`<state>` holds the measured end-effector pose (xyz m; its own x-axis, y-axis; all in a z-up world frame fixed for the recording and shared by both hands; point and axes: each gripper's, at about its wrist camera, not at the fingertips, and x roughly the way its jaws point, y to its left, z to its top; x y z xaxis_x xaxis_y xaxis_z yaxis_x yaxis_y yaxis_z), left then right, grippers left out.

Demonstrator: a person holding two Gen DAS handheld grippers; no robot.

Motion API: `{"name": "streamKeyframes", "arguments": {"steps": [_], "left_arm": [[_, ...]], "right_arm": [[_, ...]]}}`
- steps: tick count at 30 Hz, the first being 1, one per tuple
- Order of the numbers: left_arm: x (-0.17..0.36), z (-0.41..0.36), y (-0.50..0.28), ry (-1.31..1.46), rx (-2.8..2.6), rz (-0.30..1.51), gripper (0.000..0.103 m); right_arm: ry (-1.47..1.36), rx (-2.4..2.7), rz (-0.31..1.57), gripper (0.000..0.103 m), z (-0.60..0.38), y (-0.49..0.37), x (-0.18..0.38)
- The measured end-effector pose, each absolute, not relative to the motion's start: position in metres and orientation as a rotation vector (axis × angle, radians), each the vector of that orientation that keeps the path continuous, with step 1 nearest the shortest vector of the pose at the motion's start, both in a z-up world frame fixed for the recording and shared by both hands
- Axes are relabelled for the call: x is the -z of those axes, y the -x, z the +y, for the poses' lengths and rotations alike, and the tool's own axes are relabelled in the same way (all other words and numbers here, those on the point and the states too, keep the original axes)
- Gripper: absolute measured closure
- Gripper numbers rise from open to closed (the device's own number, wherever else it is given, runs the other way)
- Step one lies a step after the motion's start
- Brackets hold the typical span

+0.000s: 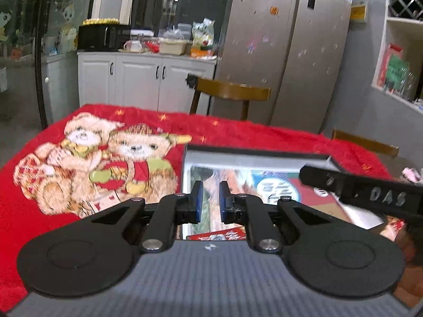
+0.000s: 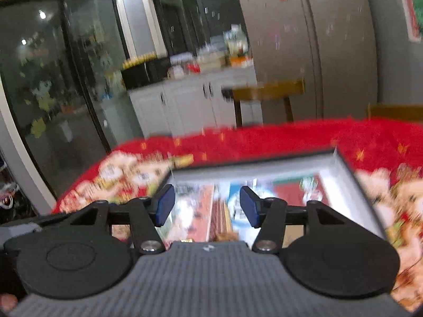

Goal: Organize objects
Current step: 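Withdraw both open tools from the box back toward the item pile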

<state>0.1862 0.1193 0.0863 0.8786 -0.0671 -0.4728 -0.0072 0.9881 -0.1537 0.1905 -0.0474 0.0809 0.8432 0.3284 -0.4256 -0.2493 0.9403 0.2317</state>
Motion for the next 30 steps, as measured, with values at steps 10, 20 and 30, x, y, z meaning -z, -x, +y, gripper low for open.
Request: {"name": "streamKeyframes", "arguments": {"steps": [10,20,30], "left_arm": [[-0.125,0.104,-0.077,0.122,0.145,0.272,0.035],[-0.111,0.094,-0.012,0.154,0.159,0.304,0.034],[-0.042,0.076,-0.013,0.124,0.176,0.557,0.035]], "right_arm": [[-0.152,-0.292,0.304,0.025,-0.073,-0.101,-0.124],[-0.158,-0.243,0.328,0.023,-0.091,-0.052,-0.1],[-0.161,-0.321,0.47,0.037,-0.065,-0.053,-0.042]]}}
